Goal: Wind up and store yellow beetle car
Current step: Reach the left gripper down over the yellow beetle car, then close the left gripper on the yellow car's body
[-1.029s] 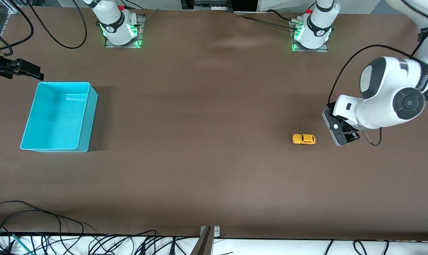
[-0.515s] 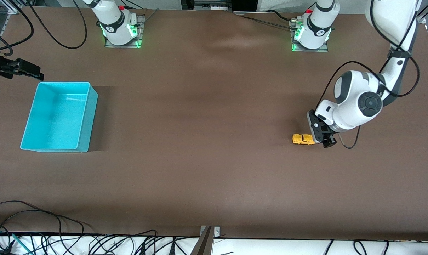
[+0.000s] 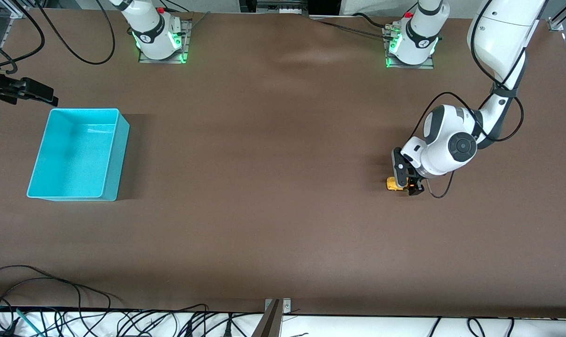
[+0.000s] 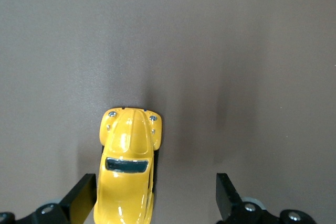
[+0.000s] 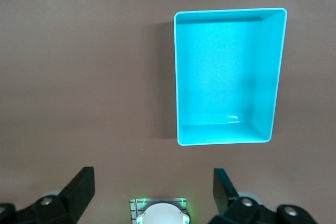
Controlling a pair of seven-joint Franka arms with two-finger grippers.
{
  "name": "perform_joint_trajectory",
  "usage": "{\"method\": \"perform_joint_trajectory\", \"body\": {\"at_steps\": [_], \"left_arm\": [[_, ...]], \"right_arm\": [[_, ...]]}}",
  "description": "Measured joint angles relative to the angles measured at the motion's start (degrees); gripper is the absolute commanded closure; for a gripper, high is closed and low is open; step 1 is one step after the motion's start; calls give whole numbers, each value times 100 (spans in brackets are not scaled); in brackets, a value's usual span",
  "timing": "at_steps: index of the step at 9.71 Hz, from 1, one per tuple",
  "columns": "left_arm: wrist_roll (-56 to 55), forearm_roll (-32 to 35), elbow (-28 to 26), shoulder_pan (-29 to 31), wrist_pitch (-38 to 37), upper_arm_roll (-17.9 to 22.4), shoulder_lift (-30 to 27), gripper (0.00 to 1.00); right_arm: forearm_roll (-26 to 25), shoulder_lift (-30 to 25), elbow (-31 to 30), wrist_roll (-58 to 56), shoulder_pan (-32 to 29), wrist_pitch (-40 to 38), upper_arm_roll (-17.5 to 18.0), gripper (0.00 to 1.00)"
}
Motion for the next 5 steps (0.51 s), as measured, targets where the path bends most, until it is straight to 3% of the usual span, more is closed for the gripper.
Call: {"method": "perform_joint_trajectory", "body": {"at_steps": [5], "left_arm": [[103,0,15,4,261,2,116,0]], "right_arm": [[0,0,0,0,0,0,0,0]]}}
